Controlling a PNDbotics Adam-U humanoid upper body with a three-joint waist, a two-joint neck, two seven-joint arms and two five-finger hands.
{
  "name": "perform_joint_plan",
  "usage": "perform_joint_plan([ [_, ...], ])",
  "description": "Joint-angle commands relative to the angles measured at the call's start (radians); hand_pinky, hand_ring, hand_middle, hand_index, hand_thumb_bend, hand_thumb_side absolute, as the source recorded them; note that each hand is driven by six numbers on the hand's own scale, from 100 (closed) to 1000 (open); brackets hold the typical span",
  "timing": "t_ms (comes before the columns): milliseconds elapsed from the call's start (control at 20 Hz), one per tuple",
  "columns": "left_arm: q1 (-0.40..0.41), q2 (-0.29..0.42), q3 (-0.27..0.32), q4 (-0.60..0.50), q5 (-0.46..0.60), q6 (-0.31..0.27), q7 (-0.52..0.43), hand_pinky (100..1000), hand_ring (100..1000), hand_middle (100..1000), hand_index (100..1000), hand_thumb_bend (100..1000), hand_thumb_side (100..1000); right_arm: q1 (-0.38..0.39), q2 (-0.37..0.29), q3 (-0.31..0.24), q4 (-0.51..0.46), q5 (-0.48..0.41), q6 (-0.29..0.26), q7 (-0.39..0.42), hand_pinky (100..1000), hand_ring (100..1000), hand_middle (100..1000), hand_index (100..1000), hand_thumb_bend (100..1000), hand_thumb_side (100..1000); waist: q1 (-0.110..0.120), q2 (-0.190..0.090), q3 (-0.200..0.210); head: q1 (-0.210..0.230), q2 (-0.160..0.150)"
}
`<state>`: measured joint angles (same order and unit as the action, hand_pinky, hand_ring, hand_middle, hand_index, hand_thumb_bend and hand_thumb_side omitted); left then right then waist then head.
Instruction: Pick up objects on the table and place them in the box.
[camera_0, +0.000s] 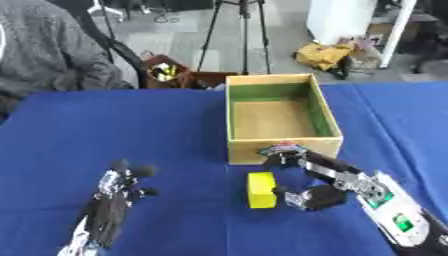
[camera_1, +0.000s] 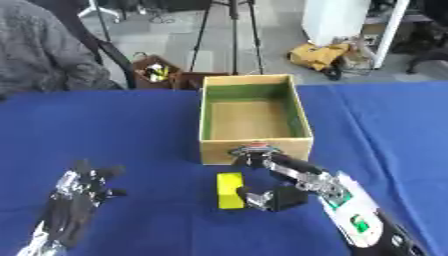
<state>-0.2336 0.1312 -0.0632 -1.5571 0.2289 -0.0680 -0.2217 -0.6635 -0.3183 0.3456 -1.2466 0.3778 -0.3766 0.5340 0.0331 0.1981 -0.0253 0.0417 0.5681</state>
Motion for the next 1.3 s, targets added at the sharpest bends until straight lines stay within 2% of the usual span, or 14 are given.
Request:
perform_joint_plan([
  [50, -0.004, 0.006, -0.003, -0.012, 0.000, -0.002, -0.005, 692, 974, 703, 660, 213, 1000, -0.009, 0.001, 0.002, -0.003, 0.018, -0.010, 0.000, 872, 1000, 866, 887, 184, 650, -0.002, -0.012, -0.001, -0.001, 0.015],
  [300, -0.004, 0.005, -0.004, -0.011, -0.001, -0.001, -0.006, 692, 974, 703, 660, 214, 1000, -0.008, 0.004, 0.011, -0.016, 0.039, -0.017, 0.005, 864, 1000, 867, 896, 346, 653, -0.003, -0.012, -0.003, -0.001, 0.030],
  [450, -0.004, 0.005, -0.004, -0.011, -0.001, -0.001, -0.006, 692, 974, 703, 660, 214, 1000, -0.010, 0.005, 0.009, -0.011, 0.071, -0.012, -0.007, 851, 1000, 863, 900, 397, 657, -0.003, -0.013, -0.001, -0.003, 0.035],
  [800, -0.004, 0.004, -0.005, -0.010, -0.002, 0.000, -0.007, 691, 974, 702, 660, 215, 1000, -0.016, 0.013, 0.008, 0.006, 0.108, -0.004, -0.050, 827, 1000, 856, 902, 405, 653, -0.002, -0.012, 0.001, -0.006, 0.042],
  [1300, -0.002, 0.004, -0.007, -0.008, -0.003, 0.000, -0.009, 692, 975, 702, 660, 212, 1000, -0.033, 0.029, -0.004, 0.030, 0.116, 0.021, -0.103, 799, 990, 849, 899, 373, 632, 0.001, -0.013, 0.005, -0.012, 0.047],
])
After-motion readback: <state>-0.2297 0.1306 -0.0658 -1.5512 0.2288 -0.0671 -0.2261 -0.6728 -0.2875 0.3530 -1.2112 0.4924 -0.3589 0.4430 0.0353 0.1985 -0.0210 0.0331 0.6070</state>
